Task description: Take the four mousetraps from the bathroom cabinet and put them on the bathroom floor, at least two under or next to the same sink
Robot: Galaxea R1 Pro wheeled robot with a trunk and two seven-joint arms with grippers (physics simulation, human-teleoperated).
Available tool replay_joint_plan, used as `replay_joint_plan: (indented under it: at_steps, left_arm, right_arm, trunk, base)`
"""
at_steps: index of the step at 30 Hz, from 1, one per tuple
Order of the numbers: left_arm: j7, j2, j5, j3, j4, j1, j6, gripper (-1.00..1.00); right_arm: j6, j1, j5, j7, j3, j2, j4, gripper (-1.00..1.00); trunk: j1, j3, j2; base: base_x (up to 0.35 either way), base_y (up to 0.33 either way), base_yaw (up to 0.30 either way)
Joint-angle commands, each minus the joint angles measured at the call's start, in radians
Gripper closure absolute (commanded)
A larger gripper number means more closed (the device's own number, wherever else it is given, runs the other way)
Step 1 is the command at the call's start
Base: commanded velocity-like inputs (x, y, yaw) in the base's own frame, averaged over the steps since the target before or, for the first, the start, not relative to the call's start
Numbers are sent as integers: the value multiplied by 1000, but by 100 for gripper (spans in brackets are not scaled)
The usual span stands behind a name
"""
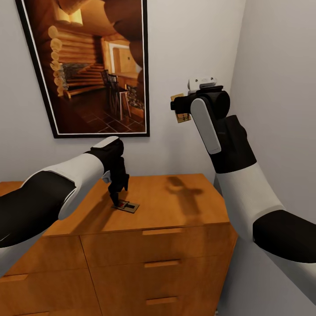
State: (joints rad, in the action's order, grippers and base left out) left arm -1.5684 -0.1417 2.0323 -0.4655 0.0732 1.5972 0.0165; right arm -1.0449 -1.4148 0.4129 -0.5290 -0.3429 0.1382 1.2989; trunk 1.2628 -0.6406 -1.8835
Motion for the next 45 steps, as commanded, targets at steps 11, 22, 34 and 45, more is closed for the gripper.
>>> replay_joint_plan:
  at_steps: [11,22,34,45]
  left_arm:
    - [-2,3,10,-10,-1,1,3,-100]
    - [-2,6,13,-10,-2,1,7,-100]
    - [-2,9,11,-10,-4,0,9,-100]
    - [-2,11,10,-10,-5,0,28,-100]
  right_arm:
    - [-2,-1,12,-13,-1,0,0,100]
    - [-2,-1,13,-13,-1,0,0,100]
    - [-2,-1,13,-13,-1,0,0,100]
    - [-2,-1,12,-13,0,-1,0,100]
  trunk:
    - [0,-1,-1]
    - [0,-1,-1]
    - [0,-1,-1]
    - [0,-1,-1]
  base:
    - [0,0,0]
    - [0,0,0]
    - [0,0,0]
    - [0,0,0]
